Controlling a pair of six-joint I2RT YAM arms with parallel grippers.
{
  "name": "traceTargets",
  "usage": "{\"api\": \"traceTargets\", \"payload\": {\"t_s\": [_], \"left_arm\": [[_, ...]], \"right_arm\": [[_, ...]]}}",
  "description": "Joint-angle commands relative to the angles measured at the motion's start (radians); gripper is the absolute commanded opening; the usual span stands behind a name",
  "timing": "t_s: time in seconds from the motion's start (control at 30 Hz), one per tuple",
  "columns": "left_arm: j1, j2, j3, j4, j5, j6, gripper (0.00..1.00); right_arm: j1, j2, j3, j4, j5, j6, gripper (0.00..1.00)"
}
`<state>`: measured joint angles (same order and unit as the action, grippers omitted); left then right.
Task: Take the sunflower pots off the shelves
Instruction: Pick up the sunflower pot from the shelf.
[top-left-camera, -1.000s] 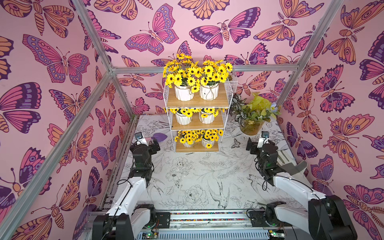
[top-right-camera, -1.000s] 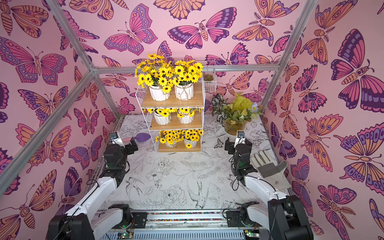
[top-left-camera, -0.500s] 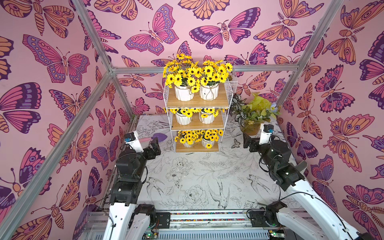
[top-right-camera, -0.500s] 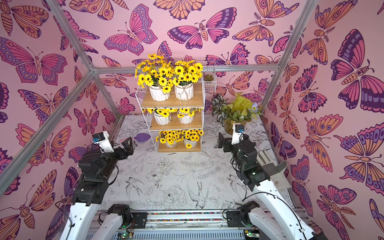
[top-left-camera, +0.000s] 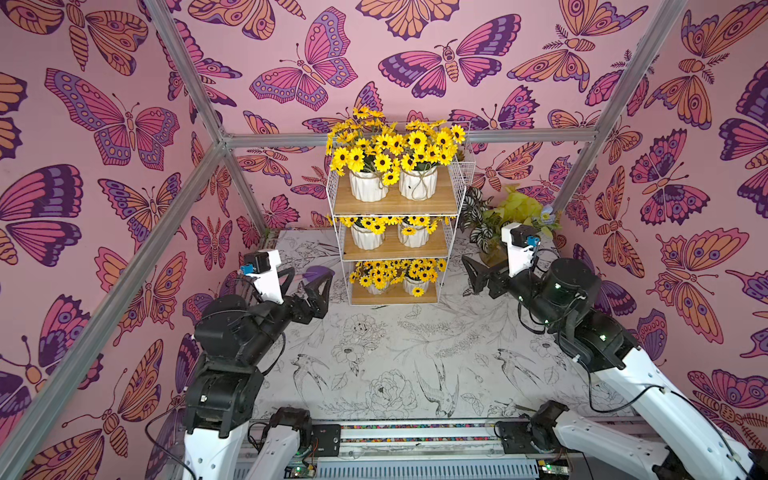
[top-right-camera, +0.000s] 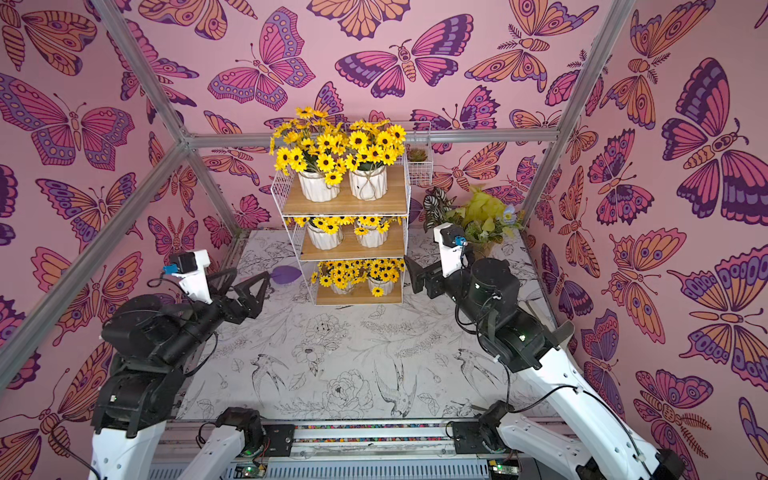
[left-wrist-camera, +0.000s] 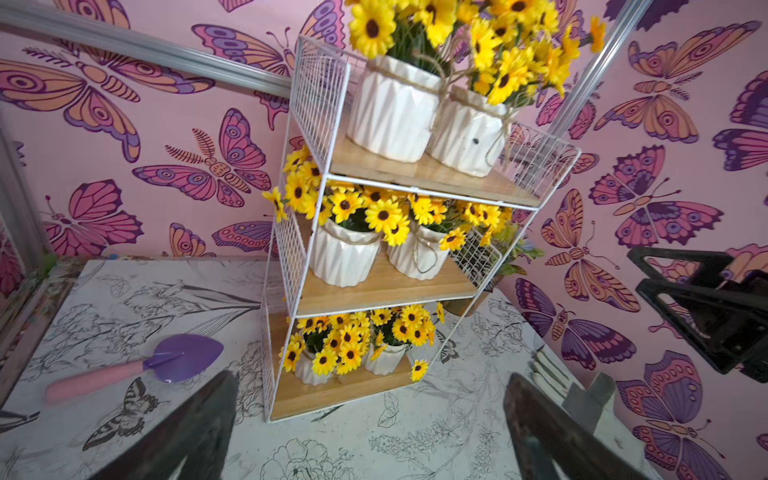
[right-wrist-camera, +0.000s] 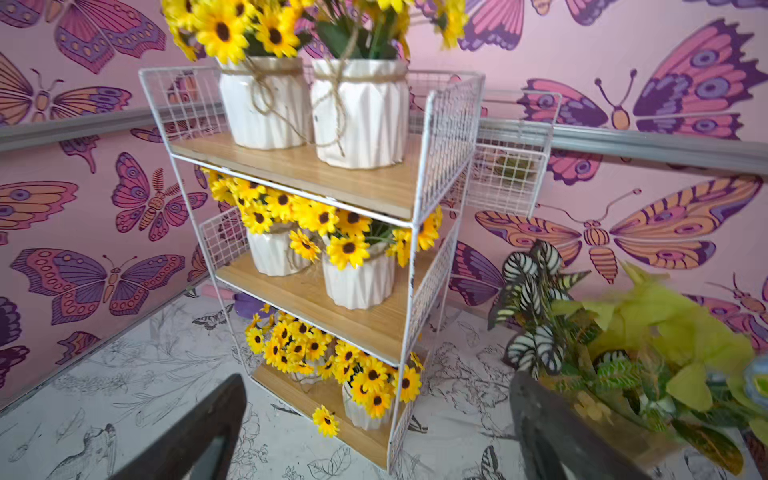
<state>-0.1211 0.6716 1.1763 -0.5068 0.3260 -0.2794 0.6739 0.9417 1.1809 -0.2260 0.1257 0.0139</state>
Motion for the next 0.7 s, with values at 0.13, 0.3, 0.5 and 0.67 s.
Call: {"api": "traceTargets", "payload": {"t_s": [0.13,0.3,0.5,0.67], "left_arm": [[-0.048,0.112,0.182,-0.024,0.117,-0.038,1.00],[-0.125,0.176,0.234,-0.027,0.076,0.004,1.00],[-0.307,0.304,0.294,-0.042,-0.108,0.090,1.00],[-0.408,0.430,0.392,-0.038,-0.236,0.137,1.00]], "right_arm": [[0.086,0.080,0.152,-0.070,0.013,-0.067,0.99],[0.106,0.149,0.242,-0.087,0.025,-0.085,0.99],[0.120,0.226,0.339,-0.106,0.025,-0.101,0.99],[0.123,0.295,0.432,-0.166,0.049,-0.117,0.99]]}}
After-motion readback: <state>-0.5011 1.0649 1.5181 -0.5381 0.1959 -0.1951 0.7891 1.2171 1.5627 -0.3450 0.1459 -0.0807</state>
